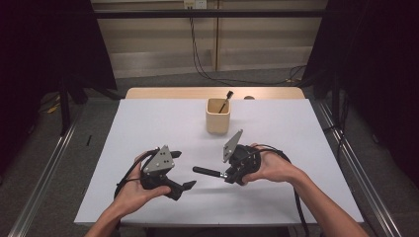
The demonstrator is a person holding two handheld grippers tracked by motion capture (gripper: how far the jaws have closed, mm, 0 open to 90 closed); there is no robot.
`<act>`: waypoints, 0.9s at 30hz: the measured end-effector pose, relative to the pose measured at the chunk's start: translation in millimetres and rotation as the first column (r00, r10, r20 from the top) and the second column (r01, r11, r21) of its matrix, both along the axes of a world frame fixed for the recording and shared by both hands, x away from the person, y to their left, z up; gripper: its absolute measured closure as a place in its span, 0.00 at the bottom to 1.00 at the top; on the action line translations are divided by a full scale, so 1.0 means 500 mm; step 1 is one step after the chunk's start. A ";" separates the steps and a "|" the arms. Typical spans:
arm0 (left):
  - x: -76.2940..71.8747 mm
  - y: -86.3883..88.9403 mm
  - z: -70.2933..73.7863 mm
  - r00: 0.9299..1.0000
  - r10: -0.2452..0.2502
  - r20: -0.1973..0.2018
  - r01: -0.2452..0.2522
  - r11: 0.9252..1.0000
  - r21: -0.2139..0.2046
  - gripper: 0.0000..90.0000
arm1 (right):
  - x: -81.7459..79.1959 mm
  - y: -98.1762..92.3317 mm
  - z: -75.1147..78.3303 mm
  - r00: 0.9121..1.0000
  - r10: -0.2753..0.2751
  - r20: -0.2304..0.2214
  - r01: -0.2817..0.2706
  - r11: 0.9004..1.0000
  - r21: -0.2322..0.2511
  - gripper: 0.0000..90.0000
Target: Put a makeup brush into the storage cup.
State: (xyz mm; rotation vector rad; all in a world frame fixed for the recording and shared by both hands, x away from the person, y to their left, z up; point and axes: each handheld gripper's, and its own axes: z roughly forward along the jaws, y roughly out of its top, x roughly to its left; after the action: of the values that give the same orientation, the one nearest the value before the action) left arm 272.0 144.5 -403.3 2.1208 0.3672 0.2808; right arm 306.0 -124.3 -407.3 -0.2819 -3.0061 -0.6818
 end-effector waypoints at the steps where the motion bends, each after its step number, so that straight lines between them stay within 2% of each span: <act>1: 0.001 -0.002 0.001 1.000 -0.001 -0.006 0.001 1.000 0.007 0.03 | 0.001 0.002 0.000 1.000 0.008 -0.002 -0.008 1.000 -0.011 0.79; 2: 0.002 -0.003 0.002 1.000 0.001 -0.014 -0.001 1.000 0.024 0.03 | 0.003 0.003 -0.001 1.000 0.015 -0.003 -0.015 1.000 -0.019 0.79; 10: 0.010 -0.018 0.007 0.999 -0.022 -0.040 0.025 0.998 0.061 0.03 | 0.008 0.015 -0.006 0.999 0.048 -0.010 -0.048 0.995 -0.091 0.79; 18: 0.022 -0.039 0.015 0.997 -0.044 -0.056 0.051 0.992 0.113 0.05 | 0.020 0.020 -0.005 0.997 0.059 -0.043 -0.065 0.985 -0.157 0.79; 19: 0.023 -0.043 0.015 0.997 -0.050 -0.062 0.057 0.991 0.118 0.05 | 0.024 0.022 -0.005 0.997 0.075 -0.029 -0.078 0.985 -0.155 0.79; 23: 0.030 -0.059 0.013 0.992 -0.086 -0.095 0.101 0.980 0.170 0.06 | 0.025 0.028 0.000 0.995 0.085 -0.045 -0.092 0.976 -0.195 0.79; 24: 0.031 -0.062 0.014 0.991 -0.094 -0.094 0.111 0.975 0.193 0.07 | 0.025 0.030 0.001 0.995 0.088 -0.048 -0.096 0.975 -0.202 0.79; 27: 0.036 -0.070 0.014 0.988 -0.103 -0.112 0.125 0.970 0.209 0.07 | 0.026 0.035 0.005 0.994 0.097 -0.051 -0.106 0.970 -0.221 0.79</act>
State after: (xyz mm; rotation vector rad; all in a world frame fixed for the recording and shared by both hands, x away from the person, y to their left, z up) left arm 289.8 109.2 -396.3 2.3659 0.2812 0.1527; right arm 318.8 -106.7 -404.9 -0.1461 -3.0344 -0.3253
